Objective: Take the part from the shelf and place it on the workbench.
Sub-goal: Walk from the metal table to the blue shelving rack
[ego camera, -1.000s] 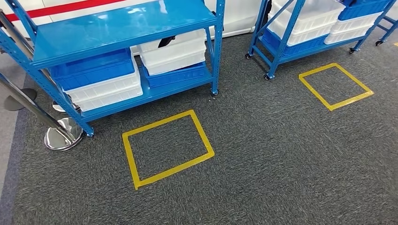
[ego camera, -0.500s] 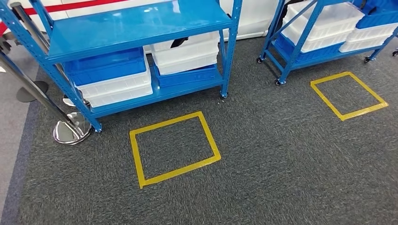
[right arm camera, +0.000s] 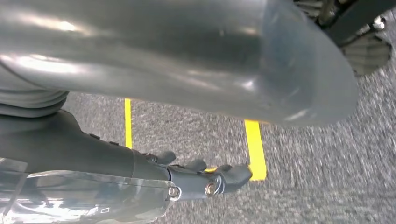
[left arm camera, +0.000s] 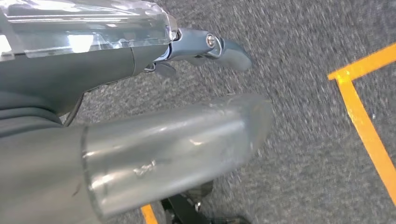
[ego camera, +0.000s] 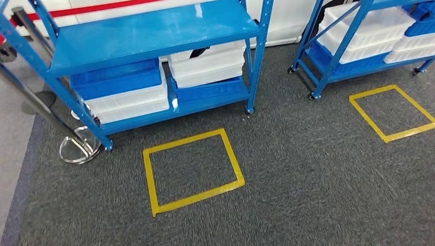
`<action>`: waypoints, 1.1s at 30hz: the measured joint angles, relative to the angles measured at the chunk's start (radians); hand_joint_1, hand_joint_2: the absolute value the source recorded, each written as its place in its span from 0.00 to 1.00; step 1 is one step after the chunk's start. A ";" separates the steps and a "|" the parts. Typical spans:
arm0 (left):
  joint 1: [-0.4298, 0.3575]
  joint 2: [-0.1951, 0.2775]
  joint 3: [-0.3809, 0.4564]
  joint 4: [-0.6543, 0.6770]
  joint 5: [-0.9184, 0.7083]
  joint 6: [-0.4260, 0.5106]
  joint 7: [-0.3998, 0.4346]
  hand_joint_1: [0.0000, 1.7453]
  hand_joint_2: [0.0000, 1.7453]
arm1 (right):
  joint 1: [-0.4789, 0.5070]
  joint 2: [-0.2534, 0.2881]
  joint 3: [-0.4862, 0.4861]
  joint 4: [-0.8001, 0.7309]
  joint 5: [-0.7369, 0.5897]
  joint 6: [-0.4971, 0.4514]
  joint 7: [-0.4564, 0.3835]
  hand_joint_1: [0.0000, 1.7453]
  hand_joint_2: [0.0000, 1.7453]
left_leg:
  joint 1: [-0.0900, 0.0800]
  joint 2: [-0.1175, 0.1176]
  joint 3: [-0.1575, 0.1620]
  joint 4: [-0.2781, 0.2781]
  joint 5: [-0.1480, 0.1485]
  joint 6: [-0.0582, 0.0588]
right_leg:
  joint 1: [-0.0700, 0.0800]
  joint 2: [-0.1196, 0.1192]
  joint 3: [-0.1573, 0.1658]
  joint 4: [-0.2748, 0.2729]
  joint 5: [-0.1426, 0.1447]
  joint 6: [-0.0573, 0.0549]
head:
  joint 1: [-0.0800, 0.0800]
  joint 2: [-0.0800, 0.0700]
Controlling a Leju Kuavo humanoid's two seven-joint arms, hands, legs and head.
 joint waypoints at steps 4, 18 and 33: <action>-0.003 -0.002 0.000 0.000 -0.002 -0.004 -0.001 0.00 0.00 | -0.001 -0.002 -0.001 0.000 0.014 0.000 0.014 0.00 0.00 | 0.004 0.008 -0.134 0.205 -0.037 -0.015 | -0.001 -0.013 0.064 -0.022 -0.035 -0.017 | -0.008 0.000; -0.006 -0.004 0.000 -0.001 -0.014 0.010 -0.004 0.00 0.00 | -0.018 -0.010 -0.009 0.000 0.039 0.010 0.017 0.00 0.00 | -0.003 0.006 -0.210 0.007 0.137 0.033 | -0.001 -0.017 0.155 0.083 -0.224 0.035 | -0.005 0.000; 0.001 -0.015 0.000 -0.001 -0.014 0.011 0.001 0.00 0.00 | -0.005 -0.010 -0.011 0.000 0.027 0.016 0.017 0.00 0.00 | 0.007 -0.036 -0.224 0.086 0.061 -0.017 | -0.010 0.018 0.094 -0.010 -0.073 -0.002 | -0.013 0.000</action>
